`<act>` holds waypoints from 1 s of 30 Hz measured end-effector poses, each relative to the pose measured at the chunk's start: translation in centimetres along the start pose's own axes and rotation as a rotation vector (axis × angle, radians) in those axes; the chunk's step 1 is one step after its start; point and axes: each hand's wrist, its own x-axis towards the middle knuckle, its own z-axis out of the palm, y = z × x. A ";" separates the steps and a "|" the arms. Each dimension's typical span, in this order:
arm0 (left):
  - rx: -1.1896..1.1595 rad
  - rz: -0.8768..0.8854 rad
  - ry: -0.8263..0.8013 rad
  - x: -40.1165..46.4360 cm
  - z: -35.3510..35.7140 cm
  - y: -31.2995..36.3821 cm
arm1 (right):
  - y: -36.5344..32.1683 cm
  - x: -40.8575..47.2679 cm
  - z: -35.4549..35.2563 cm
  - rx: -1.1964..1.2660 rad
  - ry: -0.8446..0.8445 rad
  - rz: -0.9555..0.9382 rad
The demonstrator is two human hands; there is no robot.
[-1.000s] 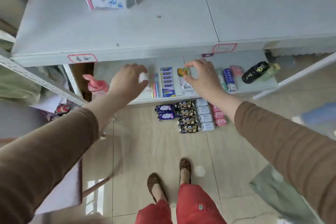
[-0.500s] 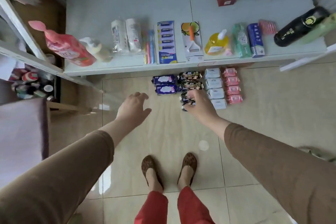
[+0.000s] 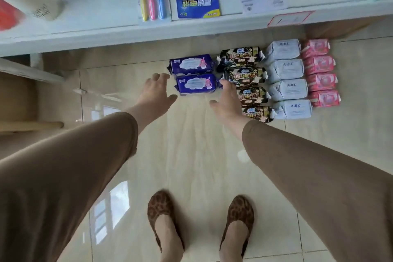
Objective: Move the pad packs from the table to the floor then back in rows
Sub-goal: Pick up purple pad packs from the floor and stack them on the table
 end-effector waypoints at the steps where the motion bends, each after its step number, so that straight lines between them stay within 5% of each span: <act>1: 0.004 0.020 0.017 1.5 0.9 -0.3 | 0.3 1.0 1.0 -0.042 0.015 -0.055; 9: -0.057 0.095 0.108 10.5 5.0 -0.3 | 1.8 6.2 5.7 -0.224 0.095 -0.197; 18: -0.151 -0.045 0.051 14.1 7.9 -1.0 | 3.0 6.8 7.5 -0.590 0.173 -0.282; 30: -0.206 -0.019 0.049 3.6 1.7 -4.5 | 1.6 -1.5 3.2 -0.091 -0.201 -0.245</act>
